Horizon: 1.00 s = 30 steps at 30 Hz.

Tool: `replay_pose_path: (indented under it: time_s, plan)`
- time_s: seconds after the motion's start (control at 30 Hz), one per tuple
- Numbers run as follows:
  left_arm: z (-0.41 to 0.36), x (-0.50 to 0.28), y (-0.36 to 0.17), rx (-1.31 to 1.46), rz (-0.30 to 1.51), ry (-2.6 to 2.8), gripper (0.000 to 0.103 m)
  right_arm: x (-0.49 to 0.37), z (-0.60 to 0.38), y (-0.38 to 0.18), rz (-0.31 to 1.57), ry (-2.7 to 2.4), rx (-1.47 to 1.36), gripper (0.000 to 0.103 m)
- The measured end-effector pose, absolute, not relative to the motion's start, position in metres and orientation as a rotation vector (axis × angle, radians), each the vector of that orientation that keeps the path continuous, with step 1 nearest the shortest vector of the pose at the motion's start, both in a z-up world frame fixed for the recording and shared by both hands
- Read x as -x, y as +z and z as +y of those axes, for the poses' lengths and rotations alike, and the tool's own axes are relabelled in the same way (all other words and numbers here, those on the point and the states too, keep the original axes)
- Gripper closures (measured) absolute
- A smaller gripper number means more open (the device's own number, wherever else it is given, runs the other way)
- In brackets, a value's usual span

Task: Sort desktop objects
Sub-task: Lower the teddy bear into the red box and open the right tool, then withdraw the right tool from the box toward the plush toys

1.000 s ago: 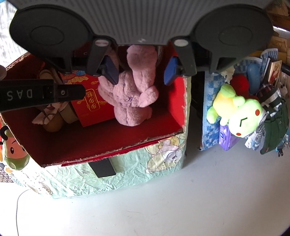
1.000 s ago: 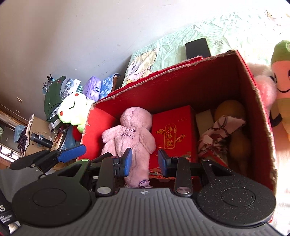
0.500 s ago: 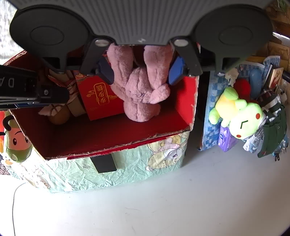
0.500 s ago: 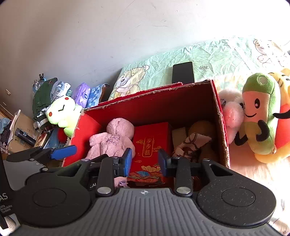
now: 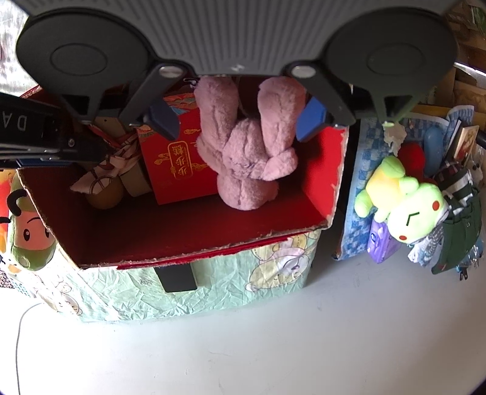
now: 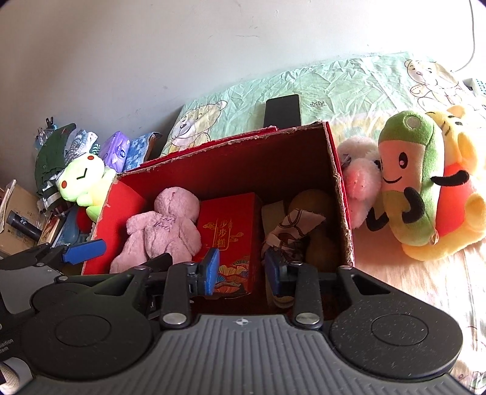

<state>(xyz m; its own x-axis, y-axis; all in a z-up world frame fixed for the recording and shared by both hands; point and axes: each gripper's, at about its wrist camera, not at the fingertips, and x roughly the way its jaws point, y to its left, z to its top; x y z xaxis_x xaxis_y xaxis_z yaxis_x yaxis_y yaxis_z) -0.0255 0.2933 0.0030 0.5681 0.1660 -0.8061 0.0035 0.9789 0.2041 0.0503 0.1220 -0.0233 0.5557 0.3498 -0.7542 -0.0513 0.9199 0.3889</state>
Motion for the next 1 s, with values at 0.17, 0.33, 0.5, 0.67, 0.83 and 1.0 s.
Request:
replay_pose_path:
  time_s: [0.17, 0.33, 0.5, 0.67, 0.83, 1.0]
  plan:
    - [0.291, 0.026, 0.0, -0.182, 0.971, 0.097, 0.017, -0.048, 0.121, -0.023, 0.956, 0.243, -0.344, 0.067]
    - [0.29, 0.026, -0.002, -0.167, 0.976, 0.094, 0.017, -0.045, 0.12, -0.021, 0.949, 0.248, -0.34, 0.067]
    - [0.287, 0.026, -0.003, -0.162, 0.973, 0.093, 0.017, -0.04, 0.114, -0.018, 0.929, 0.252, -0.352, 0.067]
    - [0.28, 0.025, -0.001, -0.167, 0.966, 0.09, 0.018, -0.038, 0.104, -0.016, 0.915, 0.255, -0.377, 0.067]
    - [0.268, 0.025, 0.006, -0.163, 0.954, 0.107, 0.018, -0.038, 0.09, -0.014, 0.902, 0.29, -0.405, 0.067]
    - [0.252, 0.026, 0.01, -0.169, 0.953, 0.134, 0.018, -0.039, 0.07, -0.01, 0.889, 0.322, -0.43, 0.067]
